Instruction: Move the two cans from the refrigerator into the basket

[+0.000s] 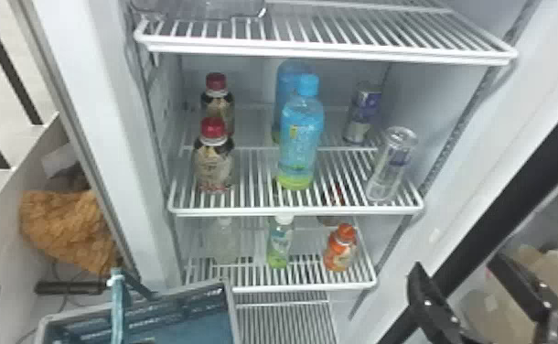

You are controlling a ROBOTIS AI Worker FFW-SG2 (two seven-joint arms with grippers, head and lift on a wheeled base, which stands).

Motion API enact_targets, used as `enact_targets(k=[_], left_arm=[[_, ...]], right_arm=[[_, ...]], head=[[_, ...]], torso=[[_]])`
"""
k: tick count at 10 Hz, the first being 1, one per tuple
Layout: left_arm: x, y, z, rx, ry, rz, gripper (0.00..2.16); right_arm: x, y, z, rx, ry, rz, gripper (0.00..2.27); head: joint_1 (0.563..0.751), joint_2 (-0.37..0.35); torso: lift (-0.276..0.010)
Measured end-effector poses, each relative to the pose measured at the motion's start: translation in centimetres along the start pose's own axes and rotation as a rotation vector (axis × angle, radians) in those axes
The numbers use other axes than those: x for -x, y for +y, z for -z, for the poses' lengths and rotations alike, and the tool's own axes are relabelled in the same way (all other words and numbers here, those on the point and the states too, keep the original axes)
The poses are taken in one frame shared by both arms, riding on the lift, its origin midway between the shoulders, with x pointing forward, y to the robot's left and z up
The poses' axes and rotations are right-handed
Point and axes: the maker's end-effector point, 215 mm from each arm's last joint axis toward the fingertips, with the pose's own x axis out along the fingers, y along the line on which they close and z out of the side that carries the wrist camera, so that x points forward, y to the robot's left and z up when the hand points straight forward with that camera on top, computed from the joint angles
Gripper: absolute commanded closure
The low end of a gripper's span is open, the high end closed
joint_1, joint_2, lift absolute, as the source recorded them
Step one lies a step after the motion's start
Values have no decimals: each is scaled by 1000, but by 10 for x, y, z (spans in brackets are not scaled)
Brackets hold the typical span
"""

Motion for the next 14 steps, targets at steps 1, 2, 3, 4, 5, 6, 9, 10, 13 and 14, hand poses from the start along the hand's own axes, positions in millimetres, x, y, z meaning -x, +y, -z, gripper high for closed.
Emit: enact_targets(k=[1,2,3,4,5,6,9,10,13,14], left_arm=[[0,0,0,0,0,0,1200],[0,0,0,-1,0,1,1200],[-1,0,0,-2,1,2,1200],[-1,0,0,-2,1,2,1200],[-1,0,0,-1,1,3,1200],[-1,0,0,-1,2,3,1200],[-1,1,1,5,1,5,1200],[-1,1,1,5,1,6,1200],[-2,0,0,2,1,9,1200],[-2,0,1,3,1,9,1200]], right_arm=[[0,0,1,0,1,0,142],[0,0,1,0,1,0,142],[-1,0,1,0,2,0,142],[-2,-1,2,-1,3,1,140],[-2,-1,2,0,2,1,139],[-3,-2,3,0,1,2,139],[-15,-7,11,10,-6,10,136],[-23,-10,12,21,-16,15,134],[-48,-20,13,57,-44,31,133],[-56,-23,17,66,-44,34,133]], head=[[695,-124],[695,-124],[695,-125],[695,-126],[695,-126],[695,-127],[695,-131],[695,-134],[695,-140],[695,-142]], torso=[[-25],[-25],[-25],[-25],[-25],[-25],[-25],[-25],[-25],[-25]])
